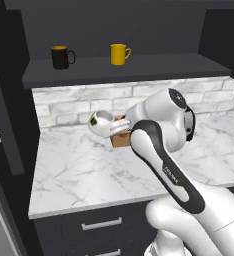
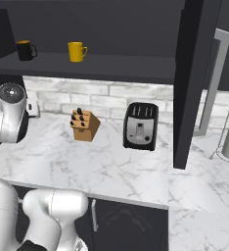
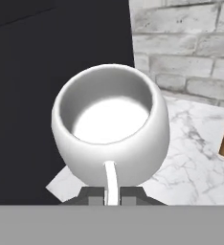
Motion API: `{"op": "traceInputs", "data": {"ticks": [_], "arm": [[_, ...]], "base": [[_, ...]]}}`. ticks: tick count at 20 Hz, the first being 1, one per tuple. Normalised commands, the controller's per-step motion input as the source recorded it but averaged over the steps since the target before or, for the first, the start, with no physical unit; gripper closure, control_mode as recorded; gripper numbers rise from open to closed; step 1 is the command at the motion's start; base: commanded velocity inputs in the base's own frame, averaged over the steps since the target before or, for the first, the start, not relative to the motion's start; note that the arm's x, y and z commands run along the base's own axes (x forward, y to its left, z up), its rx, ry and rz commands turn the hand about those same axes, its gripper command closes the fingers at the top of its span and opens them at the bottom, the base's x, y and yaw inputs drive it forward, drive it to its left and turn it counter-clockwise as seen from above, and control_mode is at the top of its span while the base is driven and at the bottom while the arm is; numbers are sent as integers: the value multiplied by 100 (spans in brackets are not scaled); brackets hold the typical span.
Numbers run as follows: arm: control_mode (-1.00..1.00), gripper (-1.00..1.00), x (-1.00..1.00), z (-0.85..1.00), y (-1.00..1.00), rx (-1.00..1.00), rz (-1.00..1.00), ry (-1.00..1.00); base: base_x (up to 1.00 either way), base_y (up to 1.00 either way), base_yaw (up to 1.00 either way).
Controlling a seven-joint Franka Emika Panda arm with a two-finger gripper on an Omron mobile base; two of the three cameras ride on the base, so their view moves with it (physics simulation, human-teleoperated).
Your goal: Pick the mug on the counter and place it in the cabinet with the handle facing the right, like the mugs already inside.
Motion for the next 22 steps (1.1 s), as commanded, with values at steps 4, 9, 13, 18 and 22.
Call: {"op": "traceInputs", "data": {"ticks": [4, 9, 13, 18, 22], "arm": [[-100, 100, -13, 51, -24, -1, 2, 0], [-100, 100, -1, 66, -19, 0, 0, 0], [-100, 100, -1, 71, -19, 0, 0, -1], [-100, 100, 0, 65, -20, 0, 0, -2], [-100, 100, 6, 28, -9, 0, 0, 0]], "base": [[0, 0, 0], [0, 0, 0], [0, 0, 0], [0, 0, 0], [0, 0, 0]]}}
